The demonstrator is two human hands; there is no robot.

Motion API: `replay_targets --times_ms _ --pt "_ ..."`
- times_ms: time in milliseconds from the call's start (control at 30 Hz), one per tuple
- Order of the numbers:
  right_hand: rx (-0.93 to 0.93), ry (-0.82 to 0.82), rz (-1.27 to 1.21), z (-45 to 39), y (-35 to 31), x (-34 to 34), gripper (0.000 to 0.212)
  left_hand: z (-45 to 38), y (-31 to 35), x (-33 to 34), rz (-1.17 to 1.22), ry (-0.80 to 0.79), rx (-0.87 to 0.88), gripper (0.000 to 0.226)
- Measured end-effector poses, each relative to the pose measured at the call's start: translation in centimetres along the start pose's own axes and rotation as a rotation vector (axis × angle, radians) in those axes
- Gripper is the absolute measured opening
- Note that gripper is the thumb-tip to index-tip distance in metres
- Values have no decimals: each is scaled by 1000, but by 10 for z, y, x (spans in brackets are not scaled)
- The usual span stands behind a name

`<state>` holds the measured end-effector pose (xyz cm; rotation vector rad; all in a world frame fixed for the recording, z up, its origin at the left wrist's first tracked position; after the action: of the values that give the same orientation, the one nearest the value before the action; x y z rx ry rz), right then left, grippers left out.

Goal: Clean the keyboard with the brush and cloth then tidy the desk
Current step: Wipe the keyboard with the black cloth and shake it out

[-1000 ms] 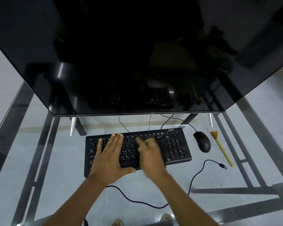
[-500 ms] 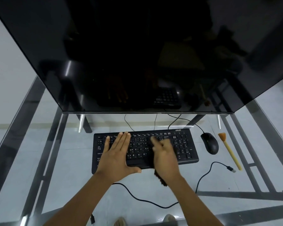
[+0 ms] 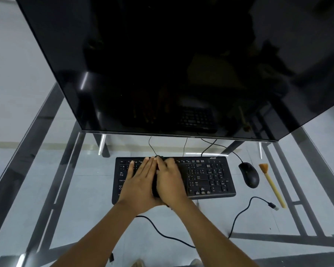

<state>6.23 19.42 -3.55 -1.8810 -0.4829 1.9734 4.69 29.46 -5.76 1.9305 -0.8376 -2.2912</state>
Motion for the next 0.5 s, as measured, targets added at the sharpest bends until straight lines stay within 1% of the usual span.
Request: replay_targets --times_ms 33,100,167,233,267,333,400,433,467,500 --pt "-68 -5 39 1 0 -1 36 0 1 -1 12 -6 4 129" --pt "-81 70 129 -6 29 -18 47 -1 2 -5 17 -19 29 129" --pt "41 152 168 -14 67 -35 46 0 -12 -18 13 -9 17 129" --pt "113 194 131 -15 77 -41 40 7 -41 -37 14 43 -56 131" --pt "116 195 114 -13 74 -40 39 13 -59 -43 13 55 -97 134" --pt "120 227 65 -7 66 -38 38 28 -87 -41 60 15 -143 137" --pt "152 266 30 -3 57 -31 38 40 -98 -32 173 -59 -143 134" --pt "150 256 23 0 48 -24 39 43 -99 -29 217 -78 -134 132" --pt "97 218 25 4 32 -12 41 43 -99 -26 242 -82 -128 132" --pt "0 149 20 8 8 0 42 42 -100 -27 255 -75 -125 133"
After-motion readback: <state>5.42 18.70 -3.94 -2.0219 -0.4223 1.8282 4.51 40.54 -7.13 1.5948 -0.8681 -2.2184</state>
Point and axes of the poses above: each hand's wrist, its own z-axis away from the middle knuckle, its own x-axis out of the palm, y = z × x, the point moved 7 cm from there along -z, towards the middle knuckle, and after that the axes turned 4 degrees about z, right-handed, at the moved point
